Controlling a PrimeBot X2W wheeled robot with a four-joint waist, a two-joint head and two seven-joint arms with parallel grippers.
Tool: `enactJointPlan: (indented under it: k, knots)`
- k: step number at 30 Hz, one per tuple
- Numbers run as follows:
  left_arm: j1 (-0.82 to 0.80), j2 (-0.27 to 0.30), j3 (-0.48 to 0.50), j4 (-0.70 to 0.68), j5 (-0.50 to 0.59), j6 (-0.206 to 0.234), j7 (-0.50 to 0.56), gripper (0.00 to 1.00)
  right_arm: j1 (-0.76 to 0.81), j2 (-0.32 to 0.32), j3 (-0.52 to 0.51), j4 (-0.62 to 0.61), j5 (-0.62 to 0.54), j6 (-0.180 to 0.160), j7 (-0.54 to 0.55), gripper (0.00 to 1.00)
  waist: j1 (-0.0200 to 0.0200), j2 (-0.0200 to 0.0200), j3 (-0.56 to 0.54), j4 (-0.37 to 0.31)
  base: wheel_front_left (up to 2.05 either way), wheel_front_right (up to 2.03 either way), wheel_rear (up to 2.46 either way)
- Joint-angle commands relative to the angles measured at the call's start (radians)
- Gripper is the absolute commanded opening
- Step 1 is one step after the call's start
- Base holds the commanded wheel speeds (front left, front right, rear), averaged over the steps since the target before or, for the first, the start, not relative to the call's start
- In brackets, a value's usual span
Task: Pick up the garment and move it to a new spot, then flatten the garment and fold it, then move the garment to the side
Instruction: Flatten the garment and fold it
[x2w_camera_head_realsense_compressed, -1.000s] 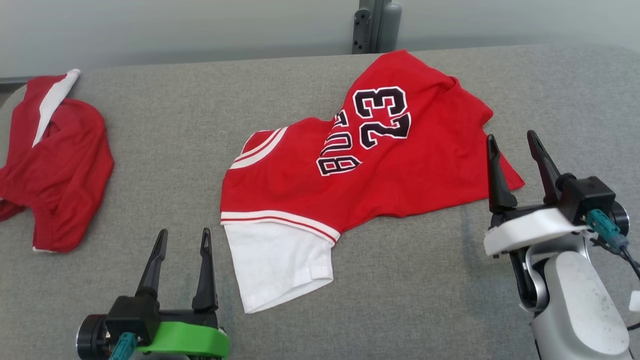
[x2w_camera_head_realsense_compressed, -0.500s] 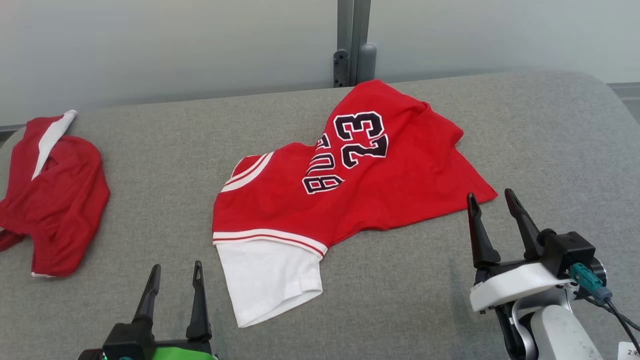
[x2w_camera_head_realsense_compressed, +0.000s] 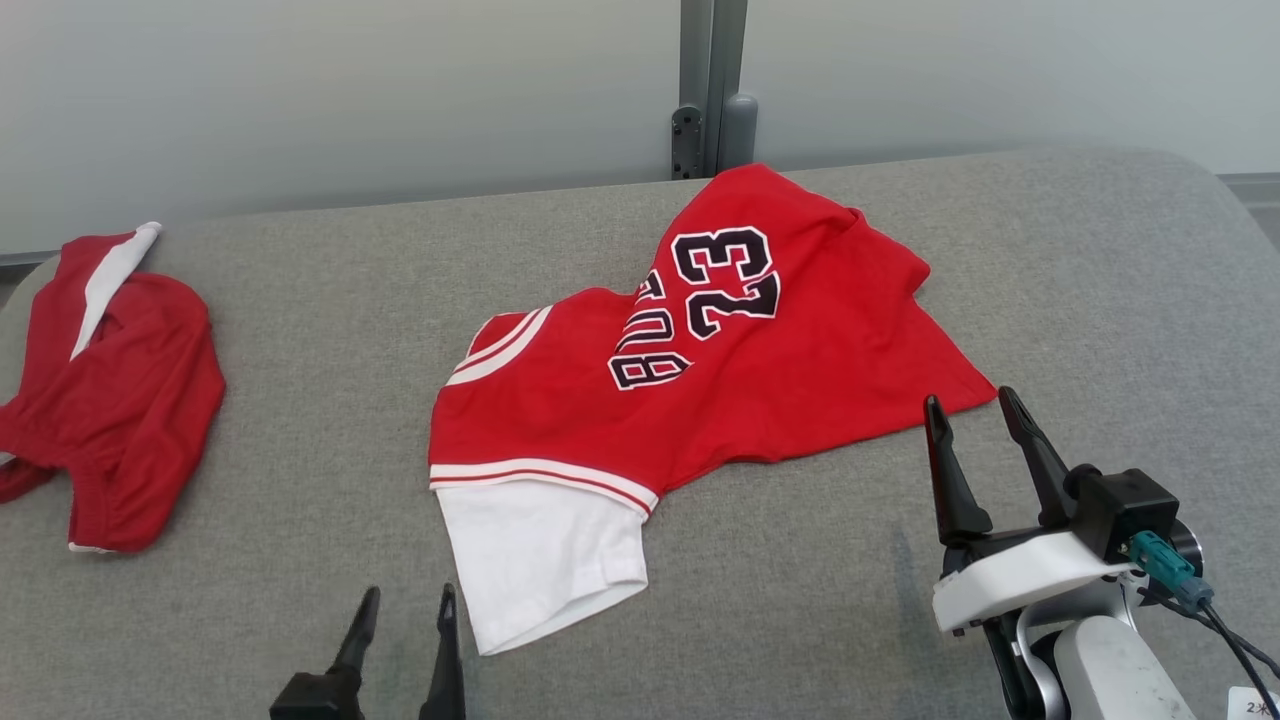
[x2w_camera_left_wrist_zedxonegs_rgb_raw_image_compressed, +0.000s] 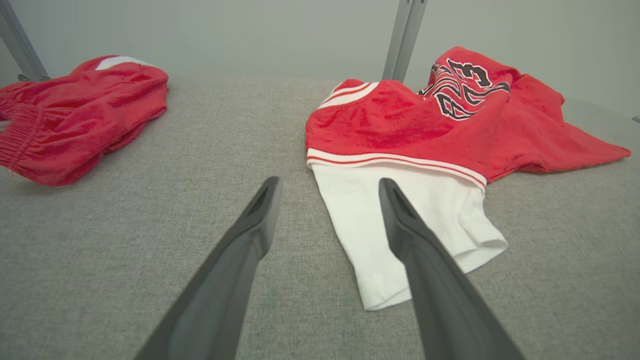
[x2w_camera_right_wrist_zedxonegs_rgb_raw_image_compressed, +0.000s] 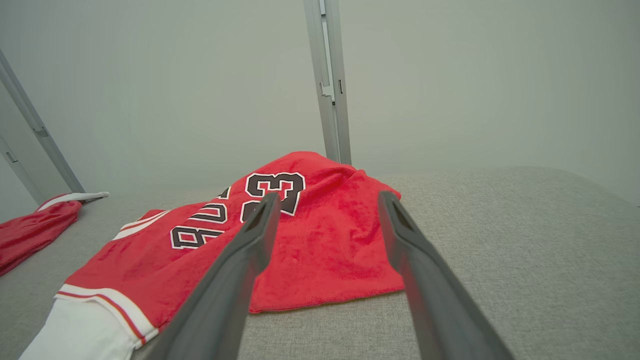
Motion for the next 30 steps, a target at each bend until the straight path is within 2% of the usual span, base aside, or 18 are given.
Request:
enactJointPlan:
  k: [1,7,15,16,17,18,20,21,24,30]
  knots:
    - [-0.003,0.002,-0.013,0.02,-0.017,-0.008,0.01,1.0,0.005,-0.002,0.001,0.003,-0.002,-0.001,-0.003,1.0,0.0,0.0,0.004,-0.003,0.0,0.0,0.0]
    - [-0.044,0.002,-0.072,0.11,-0.1,-0.022,0.074,1.0,-0.01,-0.002,0.009,0.01,-0.006,-0.001,-0.003,1.0,0.0,0.0,0.021,-0.02,0.0,0.0,0.0]
    - [-0.105,0.003,-0.099,0.238,-0.156,0.027,0.125,1.0,-0.022,-0.002,0.018,0.021,-0.009,-0.001,-0.003,1.0,0.0,0.0,0.038,-0.065,0.0,0.0,0.0]
    - [-0.11,0.003,-0.102,0.253,-0.159,0.033,0.128,0.97,-0.023,-0.002,0.017,0.022,-0.01,-0.001,-0.003,1.0,0.0,0.0,0.04,-0.07,0.0,0.0,0.0]
    - [-0.115,0.002,-0.102,0.266,-0.169,0.039,0.131,0.92,-0.023,-0.002,0.018,0.022,-0.011,-0.001,-0.003,1.0,0.0,0.0,0.042,-0.076,0.0,0.0,0.0]
    - [-0.118,0.002,-0.105,0.277,-0.174,0.043,0.133,0.65,-0.022,-0.002,0.016,0.022,-0.012,-0.001,-0.003,1.0,0.0,0.0,0.043,-0.079,0.0,0.0,0.0]
    - [-0.124,0.002,-0.115,0.298,-0.179,0.048,0.127,0.25,-0.02,-0.002,0.012,0.022,-0.015,-0.001,-0.003,1.0,0.0,0.0,0.045,-0.084,0.0,0.0,0.0]
    - [-0.127,0.002,-0.121,0.304,-0.187,0.045,0.122,0.01,-0.018,-0.002,0.009,0.023,-0.017,-0.001,-0.003,1.0,0.0,0.0,0.046,-0.085,0.0,0.0,0.0]
    - [-0.136,0.002,-0.136,0.309,-0.208,0.033,0.098,0.0,-0.01,-0.002,-0.006,0.026,-0.025,-0.001,-0.003,1.0,0.0,0.0,0.046,-0.08,0.0,0.0,0.0]
    - [-0.144,0.004,-0.125,0.258,-0.228,0.039,0.035,0.0,-0.003,-0.002,-0.061,0.069,-0.054,-0.001,-0.003,1.0,0.0,0.0,0.038,-0.036,0.0,0.0,0.0]
